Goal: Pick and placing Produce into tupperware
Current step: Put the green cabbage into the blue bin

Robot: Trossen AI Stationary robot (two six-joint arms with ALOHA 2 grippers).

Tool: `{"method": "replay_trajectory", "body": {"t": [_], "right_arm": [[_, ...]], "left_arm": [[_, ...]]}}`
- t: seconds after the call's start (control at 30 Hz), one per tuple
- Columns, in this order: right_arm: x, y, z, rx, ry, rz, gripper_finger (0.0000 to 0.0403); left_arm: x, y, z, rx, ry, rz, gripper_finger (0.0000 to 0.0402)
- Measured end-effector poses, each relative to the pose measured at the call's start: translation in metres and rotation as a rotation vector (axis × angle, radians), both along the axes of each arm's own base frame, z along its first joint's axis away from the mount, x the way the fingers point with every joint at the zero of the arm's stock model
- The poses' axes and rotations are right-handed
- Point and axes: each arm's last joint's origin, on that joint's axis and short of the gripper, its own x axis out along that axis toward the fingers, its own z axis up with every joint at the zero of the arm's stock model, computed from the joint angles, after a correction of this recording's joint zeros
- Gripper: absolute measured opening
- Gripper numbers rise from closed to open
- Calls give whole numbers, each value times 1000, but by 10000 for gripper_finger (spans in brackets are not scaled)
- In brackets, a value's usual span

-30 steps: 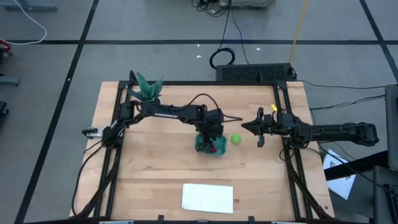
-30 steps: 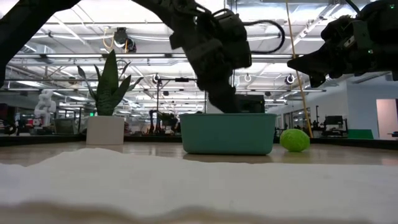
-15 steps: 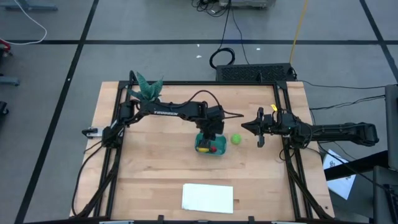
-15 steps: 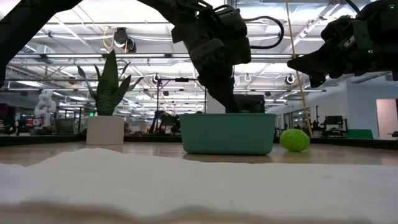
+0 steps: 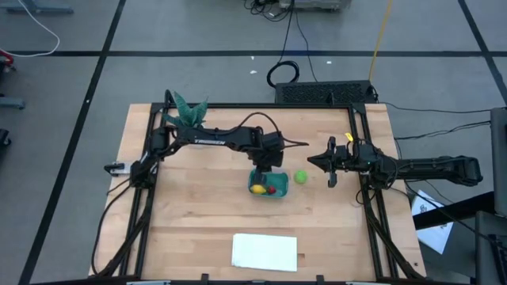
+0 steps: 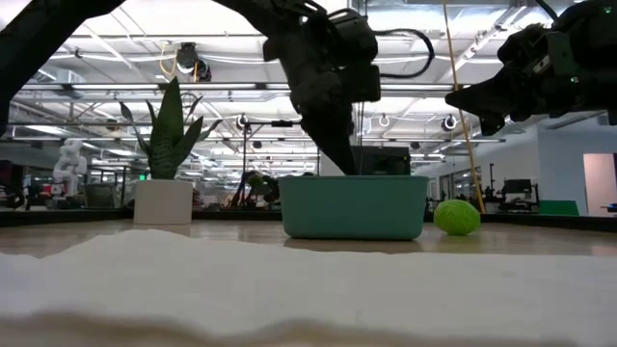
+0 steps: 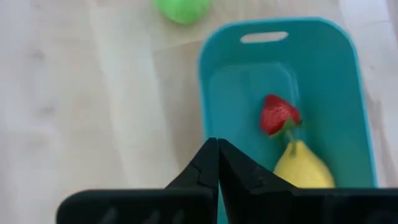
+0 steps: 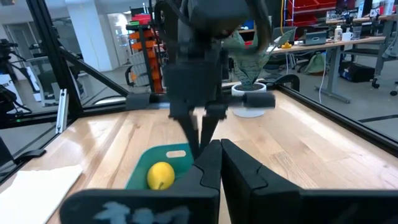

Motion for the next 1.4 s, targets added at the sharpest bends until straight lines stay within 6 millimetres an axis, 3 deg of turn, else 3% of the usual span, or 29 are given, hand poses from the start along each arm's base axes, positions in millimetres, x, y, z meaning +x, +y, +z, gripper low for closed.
{"method": "replay_trajectory", "body": {"t": [0.1, 0.4, 0.63, 0.83, 0.97, 1.1, 1.27, 1.4], "right_arm": [[0, 0, 0, 1, 3, 0, 0], [0, 0, -1, 9, 14, 2, 0], [0, 0, -2, 10, 19, 2, 0], [0, 0, -2, 10, 17, 2, 0], [0, 0, -2, 10, 17, 2, 0], [0, 0, -2, 10, 16, 2, 0], [0, 0, -1, 9, 13, 2, 0], [0, 0, -1, 12, 13, 2, 0]], "left_arm": [[-8, 1, 19, 53, -19, 4, 8], [-46, 1, 103, 201, -185, 73, 4], [-93, -2, 167, 295, -320, 137, 1], [-137, -6, 201, 344, -422, 176, 1], [-167, -8, 204, 348, -479, 226, 2], [-190, -7, 193, 222, -606, 218, 1], [-204, 0, 159, 48, -803, 164, 1], [-215, 2, 132, 9, -896, 180, 1]]}}
